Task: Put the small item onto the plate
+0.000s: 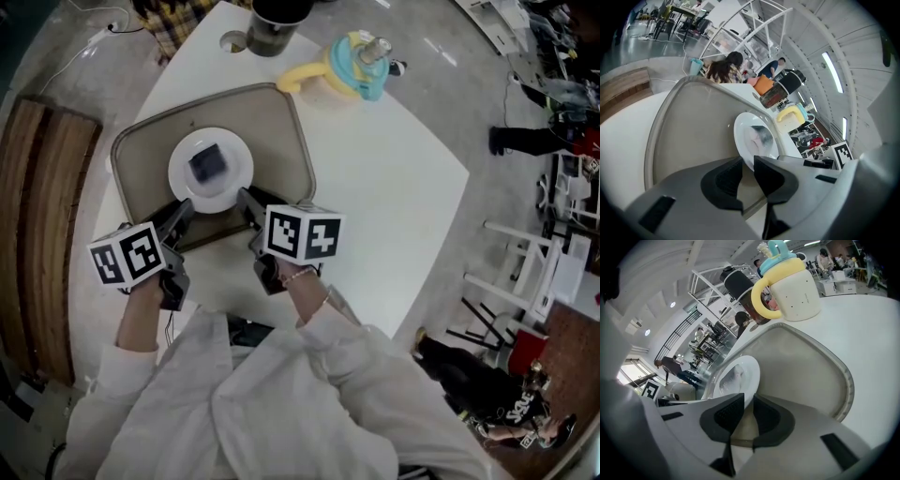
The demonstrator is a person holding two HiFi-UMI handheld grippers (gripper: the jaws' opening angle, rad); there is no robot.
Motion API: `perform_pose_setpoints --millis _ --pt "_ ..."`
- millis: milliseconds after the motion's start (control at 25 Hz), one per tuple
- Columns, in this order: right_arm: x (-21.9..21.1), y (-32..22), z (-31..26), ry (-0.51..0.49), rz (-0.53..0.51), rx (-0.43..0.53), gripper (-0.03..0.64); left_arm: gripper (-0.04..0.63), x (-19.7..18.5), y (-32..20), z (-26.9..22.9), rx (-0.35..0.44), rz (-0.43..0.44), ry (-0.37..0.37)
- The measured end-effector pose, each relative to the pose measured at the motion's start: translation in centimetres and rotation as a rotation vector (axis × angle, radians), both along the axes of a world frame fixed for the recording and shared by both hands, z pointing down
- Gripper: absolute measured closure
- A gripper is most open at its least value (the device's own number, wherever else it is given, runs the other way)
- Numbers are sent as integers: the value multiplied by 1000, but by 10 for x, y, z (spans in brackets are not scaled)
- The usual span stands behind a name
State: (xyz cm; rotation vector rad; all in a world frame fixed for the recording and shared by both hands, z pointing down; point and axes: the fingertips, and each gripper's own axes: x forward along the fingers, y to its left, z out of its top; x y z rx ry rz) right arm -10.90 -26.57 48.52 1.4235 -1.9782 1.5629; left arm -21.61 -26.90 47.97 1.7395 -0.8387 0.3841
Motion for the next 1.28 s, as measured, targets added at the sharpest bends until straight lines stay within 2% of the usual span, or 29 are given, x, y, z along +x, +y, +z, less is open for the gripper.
perform_pose_setpoints --millis 480,760,1040,1280 --pt "0 -1 2 102 -29 8 552 522 -1 3 1 12 -33 -45" --pt "5 5 -3 96 -12 28 551 494 -10 3 0 38 -74 -69" --pt "16 9 -35 53 29 131 551 489 -12 14 -12 53 -115 -52" --pt "24 23 -63 -3 -30 232 555 492 1 29 -38 142 -161 -32"
